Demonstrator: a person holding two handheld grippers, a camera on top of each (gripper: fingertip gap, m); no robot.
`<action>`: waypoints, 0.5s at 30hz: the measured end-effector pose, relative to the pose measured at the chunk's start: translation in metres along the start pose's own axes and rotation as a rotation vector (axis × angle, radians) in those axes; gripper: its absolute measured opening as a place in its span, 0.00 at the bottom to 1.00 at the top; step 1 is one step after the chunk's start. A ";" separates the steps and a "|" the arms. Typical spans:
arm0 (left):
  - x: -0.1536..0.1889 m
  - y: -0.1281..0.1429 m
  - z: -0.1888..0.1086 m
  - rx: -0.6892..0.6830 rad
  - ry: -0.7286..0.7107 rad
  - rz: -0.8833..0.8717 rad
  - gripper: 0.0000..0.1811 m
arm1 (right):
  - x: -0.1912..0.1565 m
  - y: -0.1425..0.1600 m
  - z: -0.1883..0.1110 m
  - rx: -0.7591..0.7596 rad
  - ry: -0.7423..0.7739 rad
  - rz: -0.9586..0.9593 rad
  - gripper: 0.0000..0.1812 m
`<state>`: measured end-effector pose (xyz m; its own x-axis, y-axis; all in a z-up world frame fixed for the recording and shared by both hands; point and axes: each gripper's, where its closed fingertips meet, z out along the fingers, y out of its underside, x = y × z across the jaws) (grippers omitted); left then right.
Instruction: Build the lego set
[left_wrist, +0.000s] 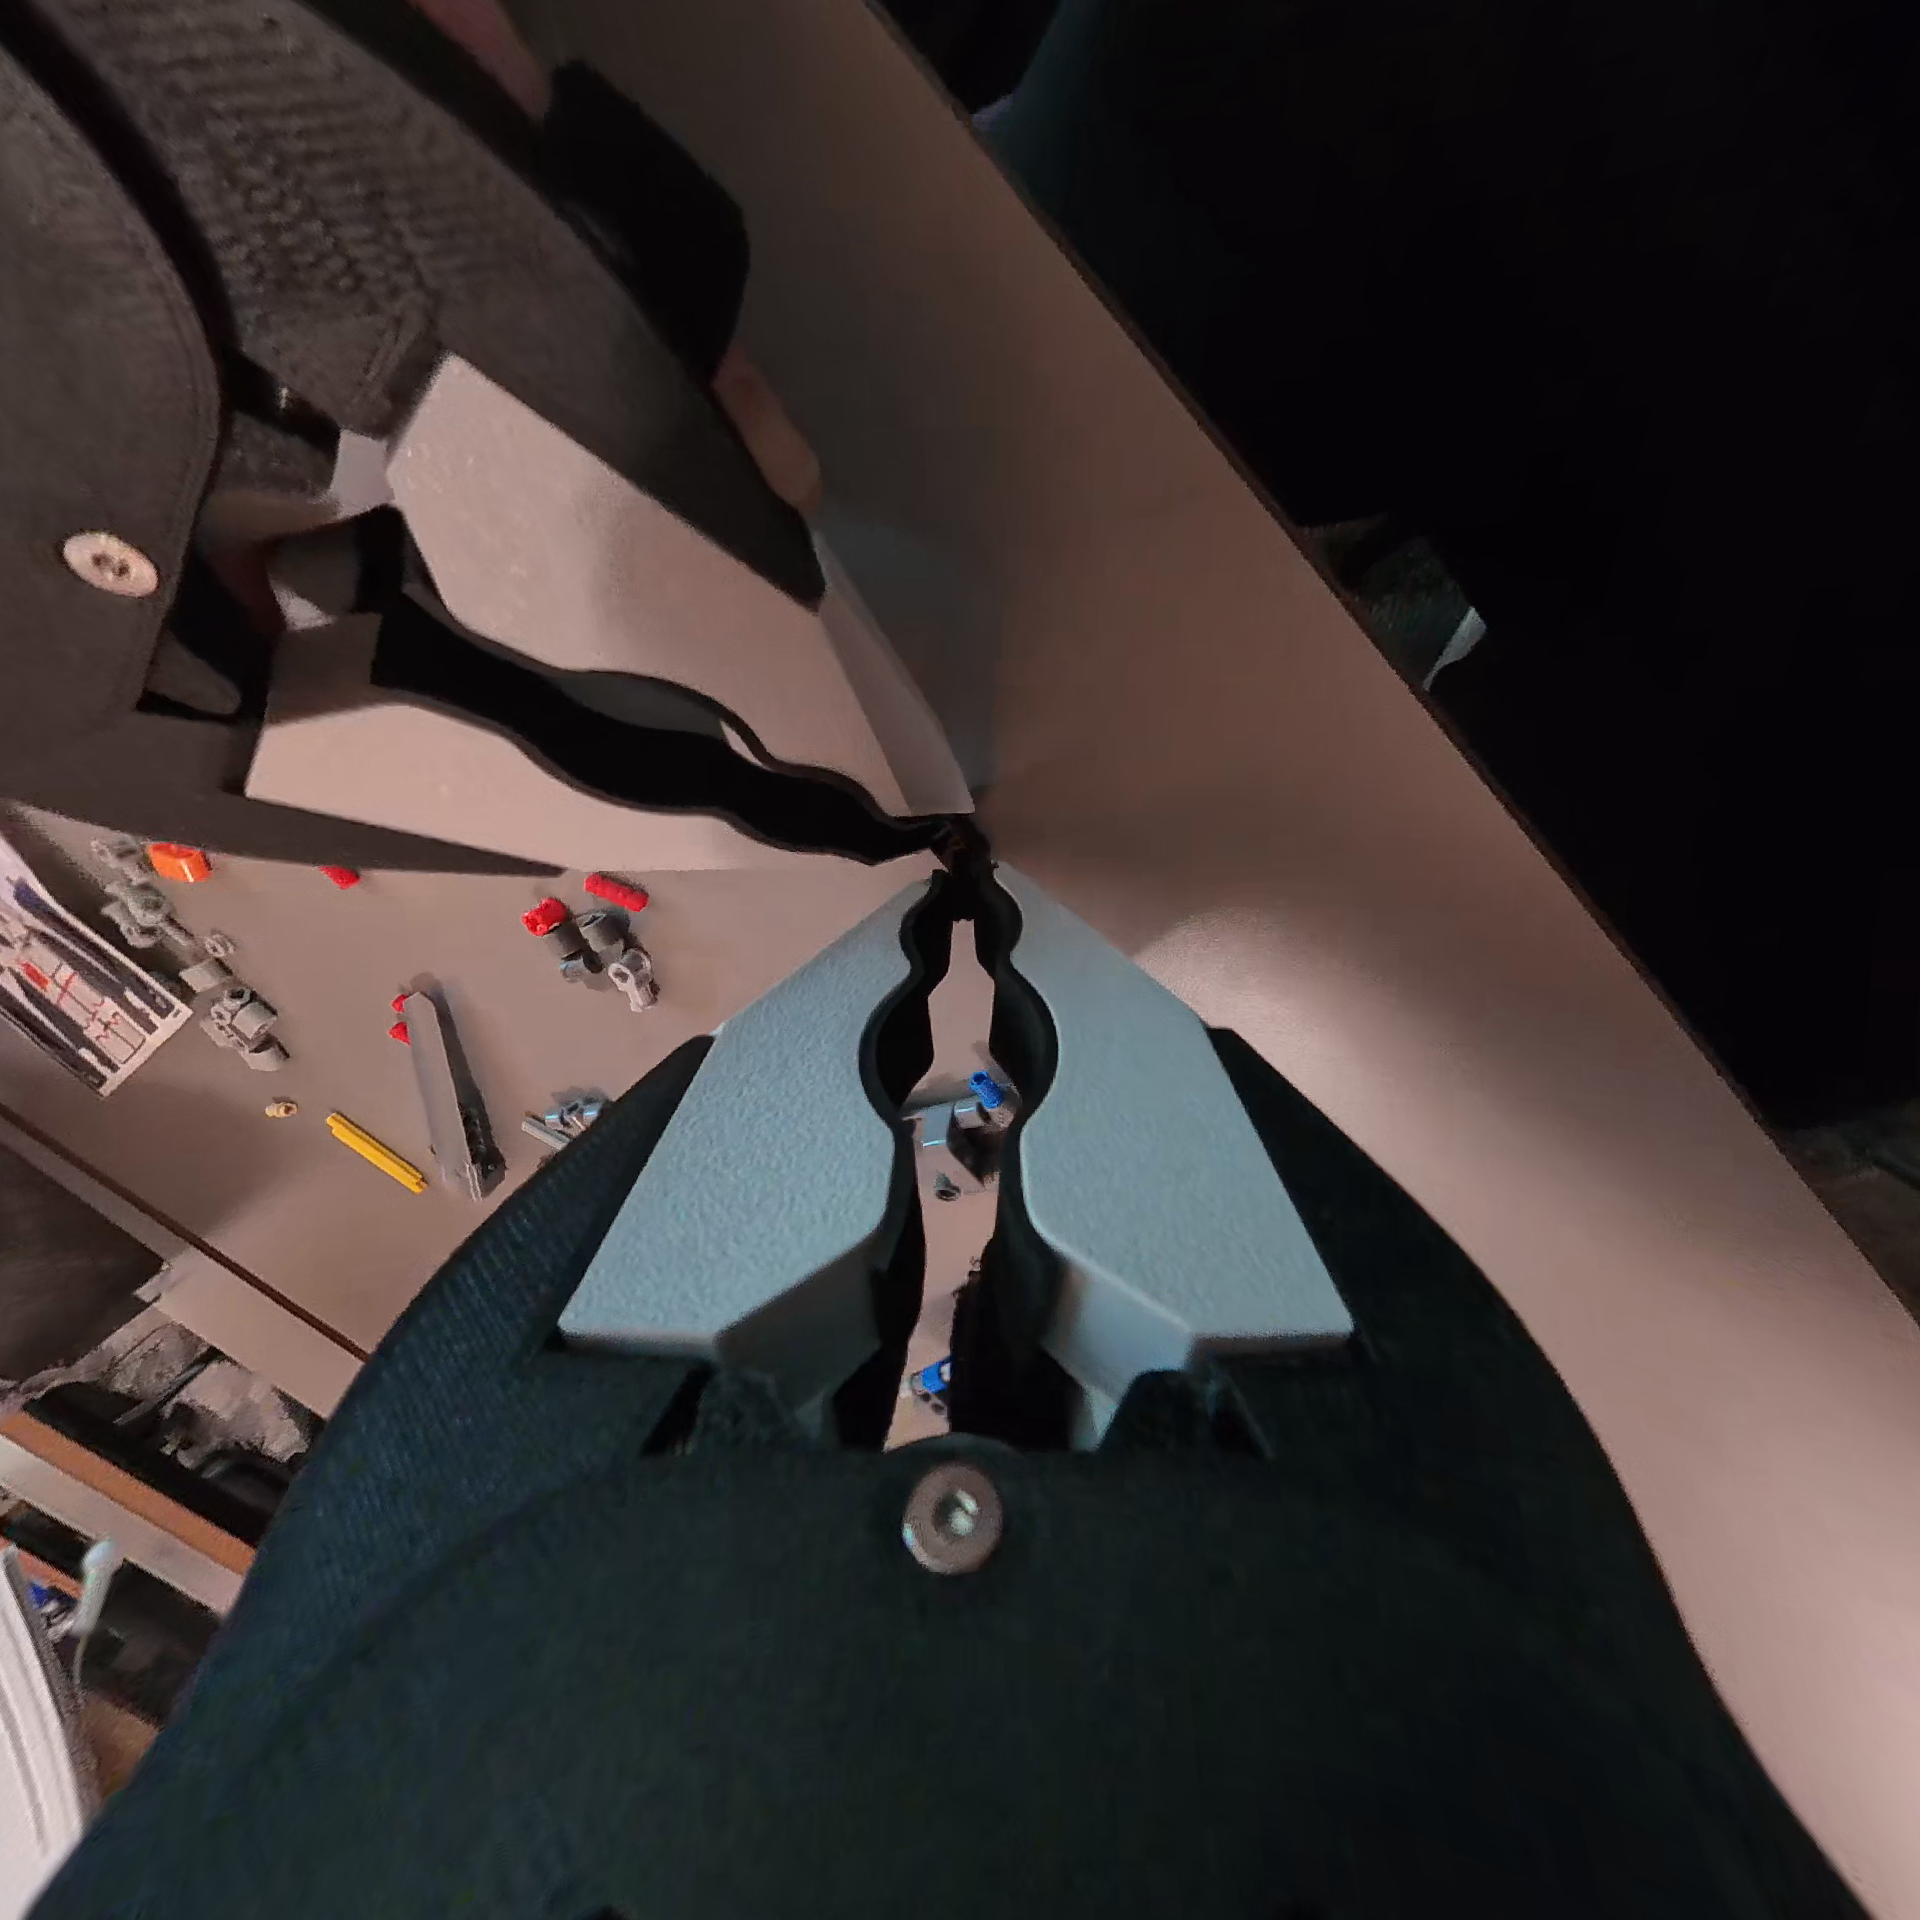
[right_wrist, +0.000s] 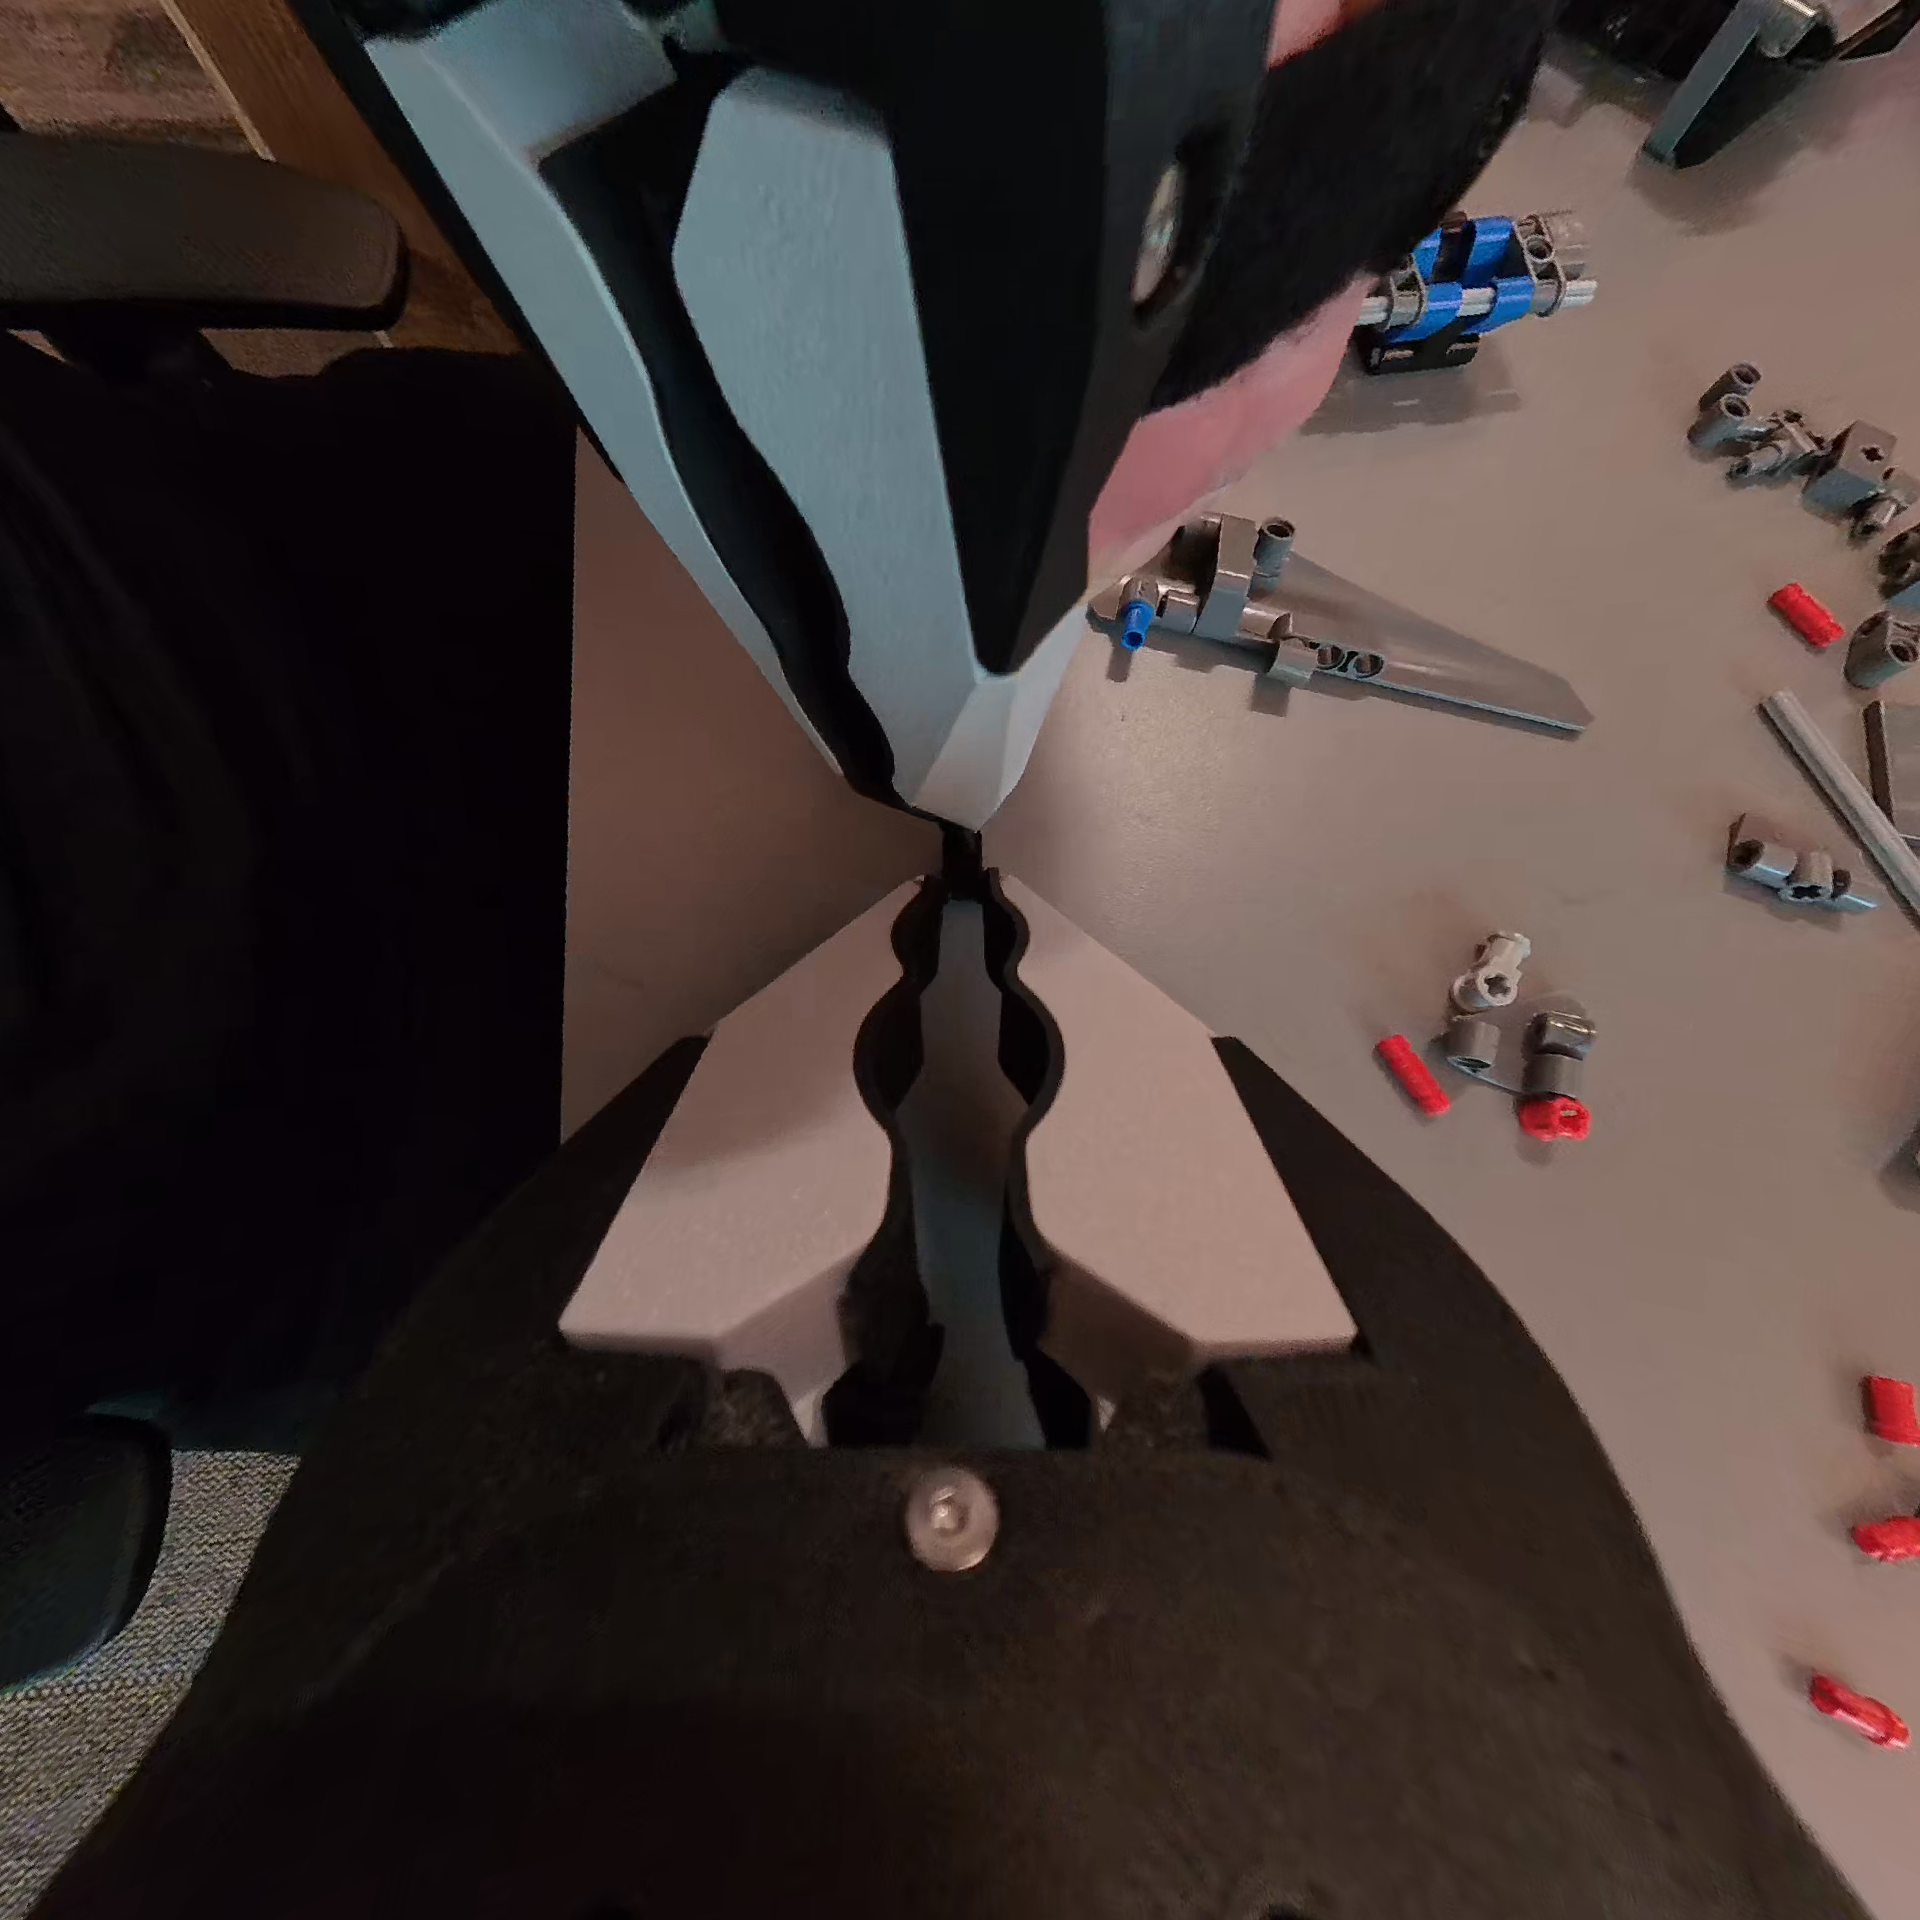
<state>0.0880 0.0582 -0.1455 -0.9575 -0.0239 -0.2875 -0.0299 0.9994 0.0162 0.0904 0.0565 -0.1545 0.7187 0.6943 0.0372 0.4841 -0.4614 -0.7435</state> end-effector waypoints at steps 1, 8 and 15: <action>0.000 0.000 0.000 -0.006 0.013 0.005 0.01 | 0.000 0.000 0.000 0.000 -0.007 -0.001 0.03; 0.000 -0.002 0.001 -0.040 0.112 0.031 0.00 | -0.001 0.000 0.000 0.001 -0.022 -0.012 0.03; 0.000 -0.003 0.001 -0.072 0.193 0.038 0.00 | -0.001 0.001 -0.001 0.002 -0.035 -0.018 0.03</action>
<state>0.0883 0.0551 -0.1468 -0.9953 0.0025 -0.0970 -0.0067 0.9955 0.0943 0.0899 0.0549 -0.1546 0.6920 0.7214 0.0270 0.4957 -0.4476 -0.7443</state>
